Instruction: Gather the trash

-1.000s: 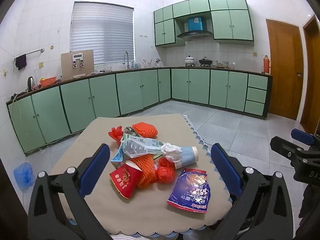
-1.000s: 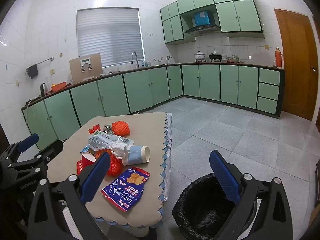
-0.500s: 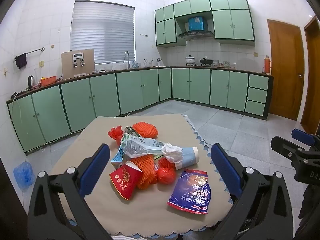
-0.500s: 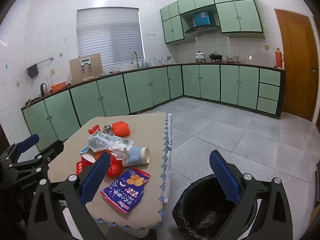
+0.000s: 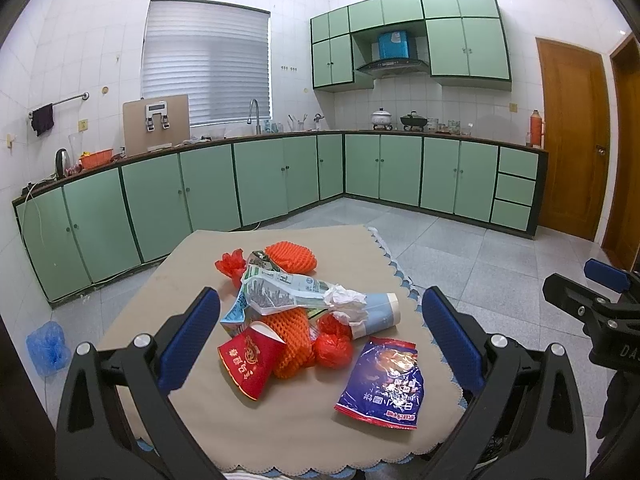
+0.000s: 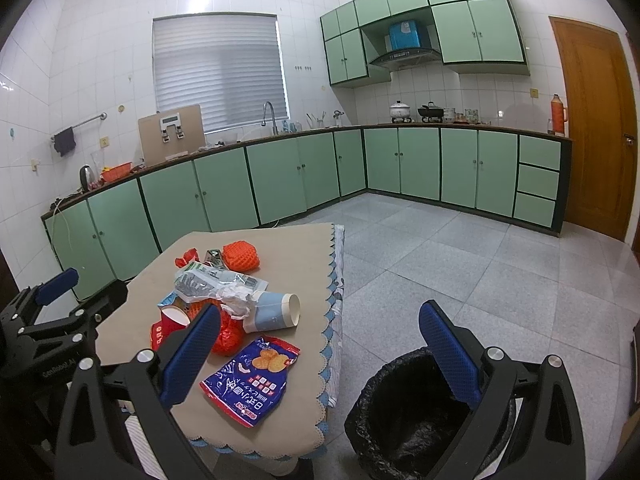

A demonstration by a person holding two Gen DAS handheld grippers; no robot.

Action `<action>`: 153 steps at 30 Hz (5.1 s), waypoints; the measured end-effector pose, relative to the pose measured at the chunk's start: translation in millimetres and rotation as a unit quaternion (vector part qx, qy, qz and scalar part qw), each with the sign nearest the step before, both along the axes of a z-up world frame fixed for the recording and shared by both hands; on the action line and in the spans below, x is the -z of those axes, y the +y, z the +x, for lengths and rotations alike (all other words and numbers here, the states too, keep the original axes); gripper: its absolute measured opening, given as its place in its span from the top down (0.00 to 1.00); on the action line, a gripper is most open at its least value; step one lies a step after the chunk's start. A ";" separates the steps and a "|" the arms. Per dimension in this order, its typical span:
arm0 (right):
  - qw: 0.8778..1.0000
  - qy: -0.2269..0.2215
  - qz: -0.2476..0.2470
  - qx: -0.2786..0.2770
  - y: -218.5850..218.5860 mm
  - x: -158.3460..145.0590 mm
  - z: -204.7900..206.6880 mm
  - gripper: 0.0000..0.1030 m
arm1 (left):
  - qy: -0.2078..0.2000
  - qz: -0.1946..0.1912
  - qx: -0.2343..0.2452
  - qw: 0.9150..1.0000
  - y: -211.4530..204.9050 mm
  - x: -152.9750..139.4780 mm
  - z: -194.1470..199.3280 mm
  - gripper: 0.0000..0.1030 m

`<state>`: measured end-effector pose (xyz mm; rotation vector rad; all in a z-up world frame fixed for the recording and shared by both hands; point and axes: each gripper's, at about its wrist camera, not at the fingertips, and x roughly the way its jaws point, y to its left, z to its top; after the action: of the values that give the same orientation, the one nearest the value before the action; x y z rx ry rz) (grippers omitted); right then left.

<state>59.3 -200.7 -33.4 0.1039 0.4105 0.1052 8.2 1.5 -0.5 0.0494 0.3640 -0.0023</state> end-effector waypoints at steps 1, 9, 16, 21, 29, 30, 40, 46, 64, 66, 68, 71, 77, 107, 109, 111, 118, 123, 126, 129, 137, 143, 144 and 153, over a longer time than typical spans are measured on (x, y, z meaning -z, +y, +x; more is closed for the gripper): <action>1.000 0.000 0.000 0.000 0.1 0.1 0.0 0.06 | 0.000 0.000 0.000 1.000 -0.1 0.0 0.1 0.05; 1.000 0.001 0.001 0.000 0.1 0.0 0.1 0.06 | 0.000 0.000 0.000 1.000 0.4 -1.0 0.0 0.05; 1.000 0.000 0.001 0.000 -0.2 0.1 -0.1 0.06 | 0.000 0.000 0.001 1.000 0.5 -1.0 -0.3 0.05; 1.000 0.000 0.001 0.000 2.7 1.8 1.2 0.06 | 0.000 0.000 0.000 1.000 0.5 -0.9 -0.3 0.05; 1.000 0.000 0.001 0.000 0.1 1.1 -0.1 0.06 | 0.000 0.000 0.000 1.000 0.5 -0.9 -0.6 0.05; 1.000 0.000 0.001 0.000 0.7 1.4 0.1 0.06 | 0.000 0.000 0.000 1.000 0.4 -0.8 -0.6 0.05; 1.000 0.000 0.002 0.000 0.8 1.8 0.3 0.06 | 0.000 -0.001 0.000 1.000 0.7 -0.2 0.0 0.05; 1.000 0.000 0.002 0.000 0.4 1.7 0.1 0.06 | 0.000 -0.001 0.000 1.000 1.1 -0.3 0.0 0.05; 1.000 0.004 0.004 0.001 2.7 4.2 2.5 0.06 | -0.006 0.000 -0.008 1.000 7.6 -0.1 0.8 0.05; 1.000 0.006 0.006 0.001 2.5 9.9 10.5 0.06 | -0.011 0.000 -0.014 1.000 13.9 1.6 3.8 0.05; 1.000 0.010 0.008 0.001 4.1 12.5 15.8 0.06 | -0.013 0.002 -0.022 1.000 22.6 5.0 9.4 0.05; 1.000 0.015 0.008 -0.001 9.3 17.3 27.0 0.06 | -0.017 0.008 -0.039 0.999 36.6 9.8 20.1 0.05; 1.000 0.021 0.001 -0.020 29.9 32.7 57.7 0.06 | -0.008 0.018 -0.069 0.997 63.8 20.3 43.0 0.05; 0.981 0.108 -0.023 -0.157 138.5 96.8 187.7 0.72 | 0.077 0.000 -0.113 0.991 136.6 83.2 128.5 0.05; 0.981 0.102 -0.021 -0.165 137.4 92.8 185.5 0.74 | 0.079 -0.004 -0.109 0.991 135.0 83.1 133.7 0.05; 0.981 0.095 -0.018 -0.171 137.1 88.6 184.3 0.77 | 0.082 -0.009 -0.106 0.991 133.2 83.6 138.9 0.05; 0.981 0.052 0.001 -0.185 133.6 65.6 182.4 0.78 | 0.079 -0.015 -0.089 0.993 125.6 77.5 156.3 0.05; 0.986 0.040 0.001 -0.164 123.3 58.6 194.4 0.78 | 0.073 -0.008 -0.079 0.994 117.2 74.6 172.3 0.07; 0.987 0.042 0.004 -0.152 115.9 60.7 203.7 0.78 | 0.076 -0.003 -0.074 0.994 111.6 78.4 185.1 0.19; 0.989 0.042 0.002 -0.144 111.1 63.9 210.7 0.78 | 0.097 -0.005 -0.070 0.993 109.2 86.6 202.0 0.25; 0.990 0.047 0.007 -0.133 103.2 72.3 222.3 0.78 | 0.131 -0.011 -0.058 0.990 102.7 102.0 222.9 0.75; 0.990 0.041 0.007 -0.133 101.1 68.8 219.4 0.78 | 0.110 -0.013 -0.074 0.991 103.0 95.9 216.1 0.83; 0.990 0.039 0.007 -0.132 100.5 67.7 218.3 0.78 | 0.104 -0.014 -0.075 0.992 103.6 92.9 213.7 0.83; 0.993 0.008 0.015 -0.119 90.8 45.9 198.4 0.78 | 0.022 -0.030 -0.067 0.997 96.4 39.5 186.5 0.85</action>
<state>257.7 -109.9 -79.3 0.0852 0.4368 0.3451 194.7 98.0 -40.0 -0.0340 0.4099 0.1189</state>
